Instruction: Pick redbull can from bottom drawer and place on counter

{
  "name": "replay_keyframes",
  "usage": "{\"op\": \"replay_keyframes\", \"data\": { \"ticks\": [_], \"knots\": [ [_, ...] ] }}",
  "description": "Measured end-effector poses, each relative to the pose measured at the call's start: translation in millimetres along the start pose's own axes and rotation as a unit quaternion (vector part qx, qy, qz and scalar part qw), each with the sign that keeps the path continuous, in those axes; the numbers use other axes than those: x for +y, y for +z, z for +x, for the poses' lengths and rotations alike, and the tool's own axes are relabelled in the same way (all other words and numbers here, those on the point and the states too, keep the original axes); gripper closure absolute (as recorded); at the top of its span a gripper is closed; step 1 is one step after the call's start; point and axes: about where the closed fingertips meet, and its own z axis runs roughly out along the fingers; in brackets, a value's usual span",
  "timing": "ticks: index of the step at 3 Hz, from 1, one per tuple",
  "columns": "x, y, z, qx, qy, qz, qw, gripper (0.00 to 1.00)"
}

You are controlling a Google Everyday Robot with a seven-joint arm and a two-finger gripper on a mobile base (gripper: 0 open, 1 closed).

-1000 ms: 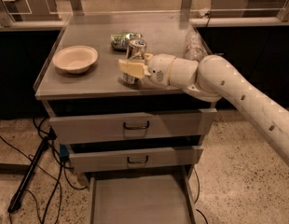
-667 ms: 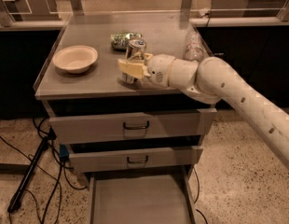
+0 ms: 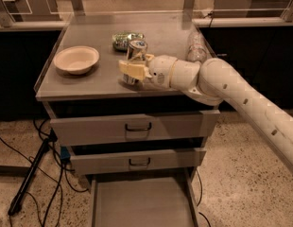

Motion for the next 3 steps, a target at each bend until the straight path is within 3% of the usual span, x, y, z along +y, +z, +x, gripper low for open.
{"op": "replay_keyframes", "data": {
  "ticks": [2, 3],
  "knots": [
    [1.1, 2.1, 1.7, 0.056, -0.055, 0.014, 0.9968, 1.0],
    [1.1, 2.2, 1.7, 0.056, -0.055, 0.014, 0.9968, 1.0]
  ]
}}
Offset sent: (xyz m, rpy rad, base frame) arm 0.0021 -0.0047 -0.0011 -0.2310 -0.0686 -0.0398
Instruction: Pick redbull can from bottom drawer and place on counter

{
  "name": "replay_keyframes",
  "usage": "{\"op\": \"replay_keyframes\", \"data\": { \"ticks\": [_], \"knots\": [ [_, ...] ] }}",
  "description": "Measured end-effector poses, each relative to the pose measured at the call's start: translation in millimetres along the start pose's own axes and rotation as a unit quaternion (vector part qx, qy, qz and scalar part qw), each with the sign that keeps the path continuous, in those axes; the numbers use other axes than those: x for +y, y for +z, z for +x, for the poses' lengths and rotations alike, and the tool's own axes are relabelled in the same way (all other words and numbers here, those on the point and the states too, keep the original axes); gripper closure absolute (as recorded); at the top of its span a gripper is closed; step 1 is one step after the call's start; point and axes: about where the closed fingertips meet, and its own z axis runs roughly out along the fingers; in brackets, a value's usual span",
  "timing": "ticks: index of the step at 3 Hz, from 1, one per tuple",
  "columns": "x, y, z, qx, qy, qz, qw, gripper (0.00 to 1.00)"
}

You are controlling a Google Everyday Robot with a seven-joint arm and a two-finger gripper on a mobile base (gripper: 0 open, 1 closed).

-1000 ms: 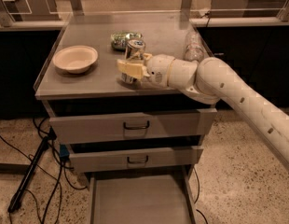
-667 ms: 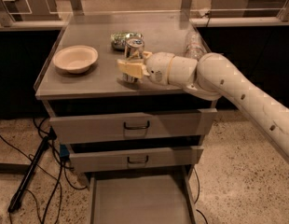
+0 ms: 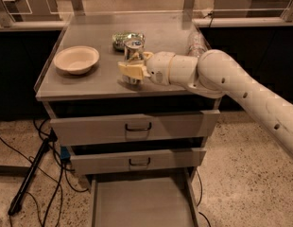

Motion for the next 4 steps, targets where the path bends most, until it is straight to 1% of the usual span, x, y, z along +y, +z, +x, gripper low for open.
{"op": "replay_keyframes", "data": {
  "ticks": [2, 3, 4],
  "knots": [
    [6, 11, 8, 0.005, 0.026, -0.016, 0.9995, 1.0],
    [9, 14, 10, 0.006, 0.028, -0.018, 0.9994, 1.0],
    [13, 20, 14, 0.01, 0.035, -0.026, 0.999, 1.0]
  ]
}}
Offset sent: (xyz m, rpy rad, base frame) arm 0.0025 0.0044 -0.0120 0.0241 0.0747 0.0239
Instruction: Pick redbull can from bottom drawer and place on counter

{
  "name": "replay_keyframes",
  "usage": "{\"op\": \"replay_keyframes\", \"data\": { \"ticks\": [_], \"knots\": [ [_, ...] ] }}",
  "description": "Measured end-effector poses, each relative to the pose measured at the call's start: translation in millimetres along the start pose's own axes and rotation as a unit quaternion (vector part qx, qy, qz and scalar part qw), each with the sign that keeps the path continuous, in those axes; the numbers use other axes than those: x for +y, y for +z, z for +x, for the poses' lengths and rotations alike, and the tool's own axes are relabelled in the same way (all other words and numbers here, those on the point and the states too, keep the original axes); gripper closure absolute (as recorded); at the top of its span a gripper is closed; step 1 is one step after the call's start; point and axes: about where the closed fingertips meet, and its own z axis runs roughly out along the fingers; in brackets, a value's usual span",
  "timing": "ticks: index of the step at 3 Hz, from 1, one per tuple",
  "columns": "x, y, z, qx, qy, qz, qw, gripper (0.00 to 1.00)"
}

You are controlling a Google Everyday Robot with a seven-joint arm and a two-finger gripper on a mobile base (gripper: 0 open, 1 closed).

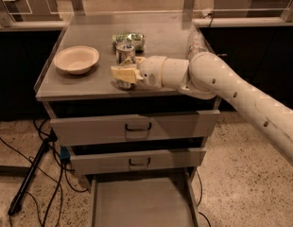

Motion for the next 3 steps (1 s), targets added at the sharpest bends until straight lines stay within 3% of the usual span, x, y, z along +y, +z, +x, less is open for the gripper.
{"op": "replay_keyframes", "data": {
  "ticks": [1, 3],
  "knots": [
    [0.1, 0.1, 0.0, 0.0, 0.0, 0.0, 1.0, 0.86],
    [0.1, 0.1, 0.0, 0.0, 0.0, 0.0, 1.0, 0.4]
  ]
}}
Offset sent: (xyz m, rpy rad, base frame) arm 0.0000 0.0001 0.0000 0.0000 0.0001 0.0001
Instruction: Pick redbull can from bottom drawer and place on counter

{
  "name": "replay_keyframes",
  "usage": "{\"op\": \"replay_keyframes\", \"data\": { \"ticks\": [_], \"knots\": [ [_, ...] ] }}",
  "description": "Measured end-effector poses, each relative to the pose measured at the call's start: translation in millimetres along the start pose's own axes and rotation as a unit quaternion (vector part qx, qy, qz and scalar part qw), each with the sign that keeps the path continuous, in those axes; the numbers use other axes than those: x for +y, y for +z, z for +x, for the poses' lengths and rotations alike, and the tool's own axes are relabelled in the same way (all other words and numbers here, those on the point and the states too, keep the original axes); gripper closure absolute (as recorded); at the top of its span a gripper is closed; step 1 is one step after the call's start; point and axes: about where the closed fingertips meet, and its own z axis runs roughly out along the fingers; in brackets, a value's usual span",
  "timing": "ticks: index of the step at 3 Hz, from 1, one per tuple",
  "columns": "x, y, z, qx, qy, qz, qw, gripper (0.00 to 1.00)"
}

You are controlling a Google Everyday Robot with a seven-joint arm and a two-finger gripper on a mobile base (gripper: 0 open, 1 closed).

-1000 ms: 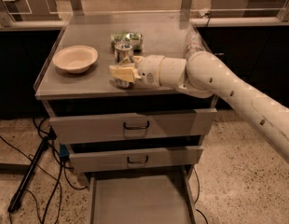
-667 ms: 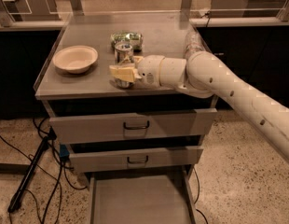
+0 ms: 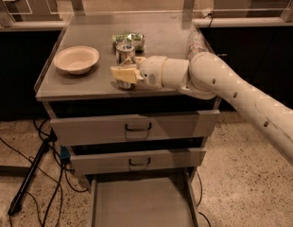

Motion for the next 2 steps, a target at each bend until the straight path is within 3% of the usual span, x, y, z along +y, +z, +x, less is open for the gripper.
{"op": "replay_keyframes", "data": {
  "ticks": [1, 2],
  "knots": [
    [0.0, 0.0, 0.0, 0.0, 0.0, 0.0, 1.0, 0.16],
    [0.0, 0.0, 0.0, 0.0, 0.0, 0.0, 1.0, 0.0]
  ]
}}
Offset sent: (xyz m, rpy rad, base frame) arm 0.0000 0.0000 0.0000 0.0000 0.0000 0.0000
